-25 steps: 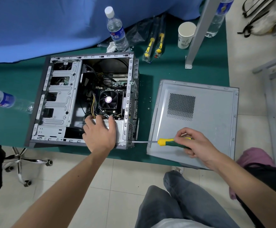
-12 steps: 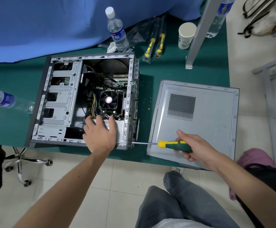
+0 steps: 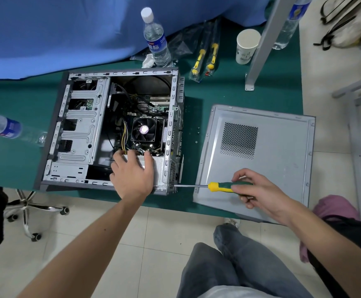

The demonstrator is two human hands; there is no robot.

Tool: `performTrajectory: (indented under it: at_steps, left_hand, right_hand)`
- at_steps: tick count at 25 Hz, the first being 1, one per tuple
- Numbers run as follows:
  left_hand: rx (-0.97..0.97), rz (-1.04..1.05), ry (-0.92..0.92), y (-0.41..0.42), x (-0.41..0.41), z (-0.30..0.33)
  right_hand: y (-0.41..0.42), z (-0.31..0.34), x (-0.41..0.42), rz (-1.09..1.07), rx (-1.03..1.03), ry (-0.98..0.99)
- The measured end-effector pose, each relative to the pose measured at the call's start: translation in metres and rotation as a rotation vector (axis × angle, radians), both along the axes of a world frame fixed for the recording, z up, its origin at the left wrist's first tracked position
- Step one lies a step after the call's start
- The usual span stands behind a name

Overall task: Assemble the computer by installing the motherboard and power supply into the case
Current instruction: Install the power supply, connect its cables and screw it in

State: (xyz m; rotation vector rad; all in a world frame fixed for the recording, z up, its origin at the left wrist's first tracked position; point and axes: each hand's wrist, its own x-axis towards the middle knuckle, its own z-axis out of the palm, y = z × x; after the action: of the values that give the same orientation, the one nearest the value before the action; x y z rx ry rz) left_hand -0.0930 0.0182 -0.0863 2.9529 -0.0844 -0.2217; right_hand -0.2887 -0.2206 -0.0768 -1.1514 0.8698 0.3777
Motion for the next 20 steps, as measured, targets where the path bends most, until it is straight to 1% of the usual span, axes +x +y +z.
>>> performTrajectory:
  at_steps: [3,4,5,8,10,12,13,14,15,17,18,19,20]
  left_hand:
    - [0.0,0.003,0.005,0.0018,0.0009,-0.0005]
    - [0.001,0.002,0.008,0.0021,0.0007,-0.0005]
    - [0.001,0.0,0.009,0.002,0.0005,-0.0008]
    - [-0.004,0.0,0.005,0.0011,0.0006,-0.0008]
    - [0.0,0.002,0.003,0.0015,0.0008,-0.0007]
    - [0.005,0.004,0.003,0.0025,0.0009,-0.0009]
    - [0.006,0.005,0.004,0.0026,0.0009,-0.0011]
    - [0.007,0.004,0.006,0.0027,0.001,-0.0016]
    - [0.008,0.003,0.008,0.0024,0.0012,-0.002]
    - [0.005,0.002,0.01,0.0017,0.0014,-0.0021]
    - [0.004,0.005,0.01,0.0014,0.0011,-0.0021]
    - [0.005,0.009,0.008,0.0014,0.0009,-0.002]
    - [0.007,0.012,0.005,0.0017,0.0009,-0.0018]
  right_hand:
    - [0.0069,-0.0024,0.0044,0.113,-0.161,0.071]
    - [0.0085,-0.0029,0.0048,0.137,-0.161,0.087]
    - [0.0085,-0.0029,0.0035,0.114,-0.116,0.066]
    - [0.0007,-0.0041,-0.0025,-0.04,0.047,-0.042]
    - [-0.0006,-0.0031,-0.0015,-0.026,0.019,-0.015]
    - [0.0031,-0.0032,0.001,0.094,-0.072,0.104]
    - [0.0047,-0.0031,0.0016,0.133,-0.083,0.147]
    - [0.0057,-0.0045,0.0009,0.132,-0.062,0.142]
    - [0.0062,-0.0057,-0.0003,0.071,-0.002,0.103]
    - [0.0035,-0.0085,-0.0027,-0.133,0.147,0.001]
    - [0.0016,-0.0103,-0.004,-0.192,0.184,-0.04]
    - [0.001,-0.0094,-0.0039,-0.207,0.176,-0.057]
    - [0.0008,-0.0092,-0.0027,-0.189,0.123,-0.039]
